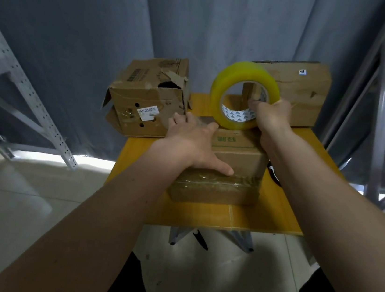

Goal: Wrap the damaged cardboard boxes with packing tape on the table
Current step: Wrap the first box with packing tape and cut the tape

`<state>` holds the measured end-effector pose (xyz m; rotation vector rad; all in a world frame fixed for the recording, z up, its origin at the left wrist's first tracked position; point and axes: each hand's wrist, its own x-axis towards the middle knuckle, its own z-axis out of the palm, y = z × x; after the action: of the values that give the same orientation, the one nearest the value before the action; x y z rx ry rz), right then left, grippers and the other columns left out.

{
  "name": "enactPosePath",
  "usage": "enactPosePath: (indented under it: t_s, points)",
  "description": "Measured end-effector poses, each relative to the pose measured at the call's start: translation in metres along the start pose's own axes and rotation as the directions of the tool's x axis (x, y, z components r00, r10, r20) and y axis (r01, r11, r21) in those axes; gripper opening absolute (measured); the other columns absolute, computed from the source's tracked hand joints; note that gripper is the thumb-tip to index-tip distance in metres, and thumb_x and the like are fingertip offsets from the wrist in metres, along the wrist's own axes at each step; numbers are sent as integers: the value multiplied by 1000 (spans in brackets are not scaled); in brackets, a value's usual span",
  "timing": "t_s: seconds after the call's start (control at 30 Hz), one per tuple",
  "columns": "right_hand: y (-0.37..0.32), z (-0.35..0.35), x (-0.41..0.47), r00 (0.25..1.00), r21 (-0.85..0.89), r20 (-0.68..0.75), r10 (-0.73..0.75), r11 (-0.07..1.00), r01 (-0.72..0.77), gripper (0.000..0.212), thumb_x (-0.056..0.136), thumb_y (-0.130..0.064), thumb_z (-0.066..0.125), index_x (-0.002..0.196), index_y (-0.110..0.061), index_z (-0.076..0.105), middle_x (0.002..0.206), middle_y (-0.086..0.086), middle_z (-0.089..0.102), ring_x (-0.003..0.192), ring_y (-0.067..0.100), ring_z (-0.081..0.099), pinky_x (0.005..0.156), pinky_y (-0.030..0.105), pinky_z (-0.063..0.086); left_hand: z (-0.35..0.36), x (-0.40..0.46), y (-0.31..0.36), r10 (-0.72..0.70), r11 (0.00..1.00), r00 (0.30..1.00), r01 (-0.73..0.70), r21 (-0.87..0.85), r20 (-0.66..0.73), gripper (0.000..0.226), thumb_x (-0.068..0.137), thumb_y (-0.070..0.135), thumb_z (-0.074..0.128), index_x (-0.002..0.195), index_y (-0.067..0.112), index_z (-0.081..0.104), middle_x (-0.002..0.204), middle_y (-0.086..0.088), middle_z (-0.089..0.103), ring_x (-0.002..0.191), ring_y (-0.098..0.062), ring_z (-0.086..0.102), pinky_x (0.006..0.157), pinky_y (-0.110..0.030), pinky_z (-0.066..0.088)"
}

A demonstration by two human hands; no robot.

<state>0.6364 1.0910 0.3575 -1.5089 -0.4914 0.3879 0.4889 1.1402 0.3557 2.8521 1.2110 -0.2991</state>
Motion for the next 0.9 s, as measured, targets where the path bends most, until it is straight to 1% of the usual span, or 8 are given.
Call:
enactPosePath:
  t_s: [0.13, 0.23, 0.4, 0.47, 0.57, 0.73, 0.83, 0.9]
  points:
    - [0, 1, 1, 1000, 8, 1, 20, 1000, -20, 24, 84, -4, 64, 69, -23, 58, 68, -8, 60, 59, 4, 57, 39, 8, 41, 7, -2, -7, 37, 999, 998, -38, -19, -48, 134, 54, 93, 55, 156, 22, 6, 164, -9, -5, 150, -27, -5, 121, -51, 2]
    - [1, 0, 1, 1000, -2, 10, 15, 1000, -15, 23, 85, -5, 63, 70, -22, 59, 69, -7, 61, 61, 4, 58, 38, 8, 40, 6, -3, -5, -59, 998, 998, 58, -25, -32, 149, 47, 94, 56, 155, 8, 1, 163, -16, -6, 150, -33, -5, 120, -46, 2]
    - [3, -1, 3, 1000, -16, 20, 16, 1000, -16, 21, 86, -6, 62, 73, -22, 60, 73, -4, 63, 65, 9, 61, 49, 18, 45, -5, 1, 3, -186, 982, 980, 184, 40, 71, 154, 42, 94, 59, 155, 7, -1, 160, -26, -4, 146, -47, -2, 119, -56, 4]
    - [4, 0, 4, 1000, -24, 22, 15, 1000, -15, 20, 86, -7, 62, 73, -22, 61, 72, -6, 63, 64, 8, 60, 50, 19, 45, -7, 5, 4, -80, 995, 997, 78, 63, 22, 149, 44, 93, 59, 155, 12, 3, 161, -21, -6, 148, -41, -7, 118, -54, -1]
    - [4, -1, 5, 999, -37, 42, 8, 999, -6, 13, 87, -10, 63, 80, -22, 63, 73, -7, 63, 66, 7, 60, 51, 20, 44, -5, 9, 4, 126, 991, 992, -126, -53, -1, 132, 54, 87, 62, 154, 14, 15, 163, -8, 2, 150, -29, -6, 120, -47, 2]
    - [0, -9, 9, 991, -36, 135, -9, 999, 14, 7, 89, -15, 65, 90, -22, 64, 77, -11, 64, 68, 0, 60, 47, 11, 44, -5, 13, 5, 116, 990, 992, -111, -87, 52, 132, 57, 87, 59, 155, 14, 9, 163, -10, -4, 149, -30, -9, 120, -47, 3]
    - [-2, -15, 11, 991, -35, 135, -1, 999, 6, 7, 90, -13, 63, 85, -18, 65, 78, -7, 64, 78, 12, 64, 61, 21, 50, -4, 13, 6, 99, 990, 994, -93, -104, 54, 139, 56, 88, 59, 156, 16, -5, 162, -9, -15, 149, -30, -15, 119, -47, 0]
    - [-5, -22, 12, 993, -3, 111, 37, 999, -37, 18, 91, -11, 61, 78, -23, 61, 79, -3, 62, 91, 23, 65, 79, 35, 55, -4, 12, 6, 91, 990, 994, -83, -112, 65, 142, 56, 88, 60, 155, 14, -11, 161, -9, -19, 148, -30, -17, 119, -46, -1]
